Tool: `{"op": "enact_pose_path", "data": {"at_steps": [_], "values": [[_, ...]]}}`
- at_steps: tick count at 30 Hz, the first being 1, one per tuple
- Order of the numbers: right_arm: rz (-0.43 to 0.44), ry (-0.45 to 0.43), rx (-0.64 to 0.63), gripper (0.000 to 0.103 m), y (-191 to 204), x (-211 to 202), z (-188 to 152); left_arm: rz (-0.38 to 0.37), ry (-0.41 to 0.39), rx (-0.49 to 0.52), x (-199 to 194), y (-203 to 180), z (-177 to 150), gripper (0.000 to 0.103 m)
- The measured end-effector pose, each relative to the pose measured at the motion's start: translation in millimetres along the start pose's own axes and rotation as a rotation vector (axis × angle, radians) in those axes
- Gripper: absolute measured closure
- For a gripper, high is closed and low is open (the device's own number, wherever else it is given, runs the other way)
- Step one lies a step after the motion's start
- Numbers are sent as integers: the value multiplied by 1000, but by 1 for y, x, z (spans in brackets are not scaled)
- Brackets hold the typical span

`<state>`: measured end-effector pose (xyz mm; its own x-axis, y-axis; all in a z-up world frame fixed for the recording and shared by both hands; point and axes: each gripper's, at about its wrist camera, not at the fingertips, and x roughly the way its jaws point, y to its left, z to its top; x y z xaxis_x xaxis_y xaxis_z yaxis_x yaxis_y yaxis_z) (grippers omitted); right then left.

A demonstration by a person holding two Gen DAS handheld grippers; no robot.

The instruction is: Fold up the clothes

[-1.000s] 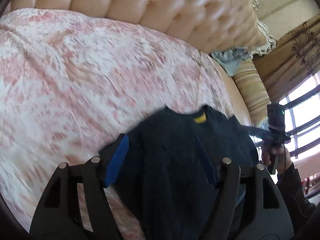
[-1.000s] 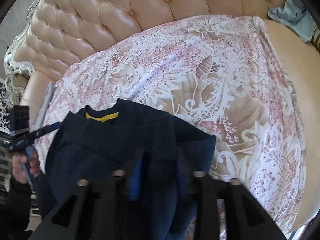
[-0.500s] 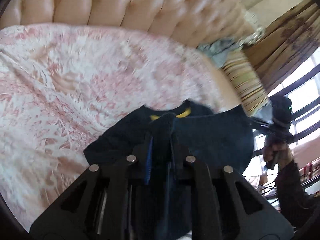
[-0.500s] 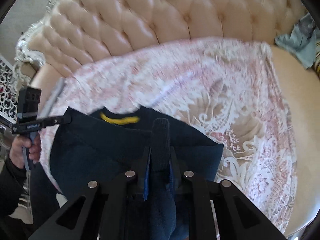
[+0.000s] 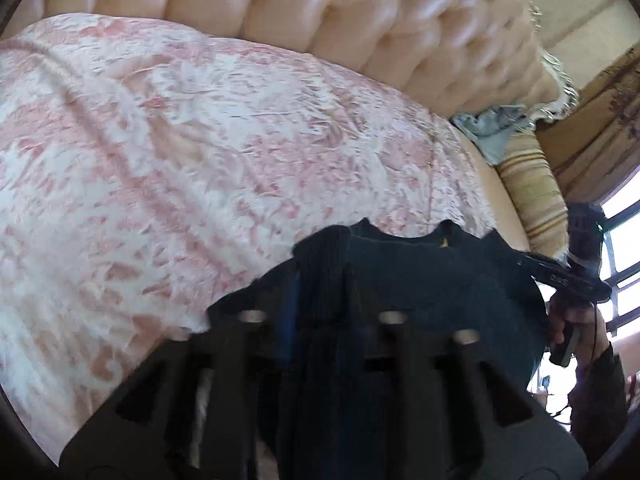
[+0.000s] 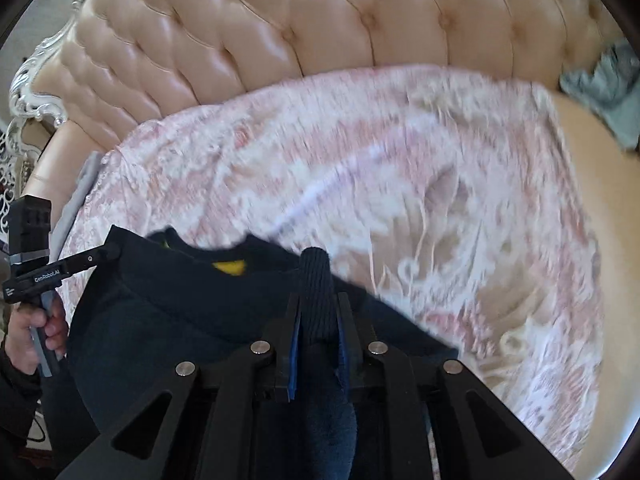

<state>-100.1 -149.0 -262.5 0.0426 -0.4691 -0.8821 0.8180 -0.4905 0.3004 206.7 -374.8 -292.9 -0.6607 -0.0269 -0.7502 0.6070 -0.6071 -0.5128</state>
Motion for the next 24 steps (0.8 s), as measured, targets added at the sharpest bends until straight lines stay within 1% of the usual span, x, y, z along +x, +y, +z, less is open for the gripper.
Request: {"op": "enact_pose_path", "data": {"at_steps": [1, 2, 3, 4, 5, 6, 7, 8, 10, 11, 12, 14, 16, 17, 18, 19, 20, 21, 22, 23, 24], "values": [[11, -2, 21, 78, -4, -3, -3, 24, -15, -1, -7, 0, -1, 38], [26, -32, 54, 74, -10, -17, -6, 48, -29, -2, -13, 0, -2, 37], [33, -76, 87, 64, -16, -34, -9, 72, -44, -3, -20, 0, -2, 37], [41, -126, 125, 51, -23, -54, -15, 87, -77, 14, -32, -5, -3, 37], [52, -190, 173, 45, -29, -77, -25, 102, -110, 31, -44, -10, -5, 37], [63, -255, 220, 37, -35, -100, -36, 52, -128, 32, -56, -19, -6, 37], [75, -318, 264, 35, -39, -122, -50, -19, -122, 32, -61, -29, -9, 37], [92, -366, 308, 34, -41, -139, -68, -119, -94, 32, -60, -43, -14, 37], [161, -411, 381, 33, -40, -154, -106, -363, 43, -3, -37, -76, -26, 37], [209, -406, 408, 33, -36, -151, -123, -428, 103, -38, -21, -92, -36, 37], [247, -400, 423, 33, -33, -143, -139, -476, 161, -48, -2, -108, -40, 37], [296, -393, 453, 33, -32, -121, -165, -569, 277, -67, 36, -142, -47, 37], [356, -377, 525, 32, -42, -101, -178, -601, 403, -202, 77, -158, -49, 37], [356, -383, 538, 32, -46, -95, -181, -569, 435, -247, 93, -164, -49, 37], [344, -393, 537, 32, -48, -91, -183, -513, 434, -229, 105, -174, -44, 37], [311, -400, 506, 30, -46, -91, -183, -453, 430, -192, 112, -183, -39, 37], [287, -385, 477, 29, -44, -88, -183, -369, 434, -150, 119, -193, -32, 37], [271, -361, 452, 29, -41, -86, -182, -306, 443, -96, 123, -206, -23, 37], [276, -346, 430, 29, -38, -85, -183, -266, 462, -19, 127, -223, -18, 35], [281, -332, 407, 29, -35, -85, -183, -209, 499, 77, 132, -242, -14, 35], [286, -317, 384, 29, -31, -84, -184, -150, 539, 132, 138, -255, -11, 35]]}}
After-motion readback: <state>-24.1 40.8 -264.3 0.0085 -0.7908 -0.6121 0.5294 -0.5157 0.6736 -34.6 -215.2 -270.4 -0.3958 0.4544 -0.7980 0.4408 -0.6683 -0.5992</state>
